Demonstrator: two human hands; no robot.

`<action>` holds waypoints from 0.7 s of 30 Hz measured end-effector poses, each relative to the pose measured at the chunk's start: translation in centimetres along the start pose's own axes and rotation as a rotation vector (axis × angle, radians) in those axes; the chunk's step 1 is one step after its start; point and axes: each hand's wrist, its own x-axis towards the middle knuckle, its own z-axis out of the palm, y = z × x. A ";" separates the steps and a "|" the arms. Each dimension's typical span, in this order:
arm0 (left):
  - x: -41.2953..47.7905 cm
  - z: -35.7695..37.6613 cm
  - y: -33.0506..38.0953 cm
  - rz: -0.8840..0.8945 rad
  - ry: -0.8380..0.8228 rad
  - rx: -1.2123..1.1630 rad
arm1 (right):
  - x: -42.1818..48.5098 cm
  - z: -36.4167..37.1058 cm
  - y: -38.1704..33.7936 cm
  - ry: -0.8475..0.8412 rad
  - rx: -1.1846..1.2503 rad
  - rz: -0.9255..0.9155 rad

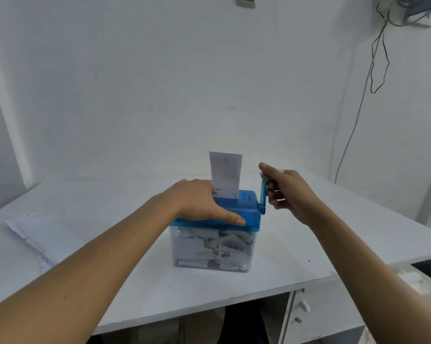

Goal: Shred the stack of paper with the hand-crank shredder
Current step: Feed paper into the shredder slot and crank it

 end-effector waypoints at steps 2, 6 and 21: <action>0.0 0.0 -0.1 -0.007 -0.001 0.009 | 1.7 0.7 1.2 0.057 0.009 0.019; 0.2 0.2 -0.3 -0.023 -0.006 0.031 | 3.1 1.8 3.1 0.140 -0.071 -0.002; 0.0 0.0 -1.0 0.051 0.028 -0.086 | 2.3 2.9 8.5 0.136 -0.298 0.127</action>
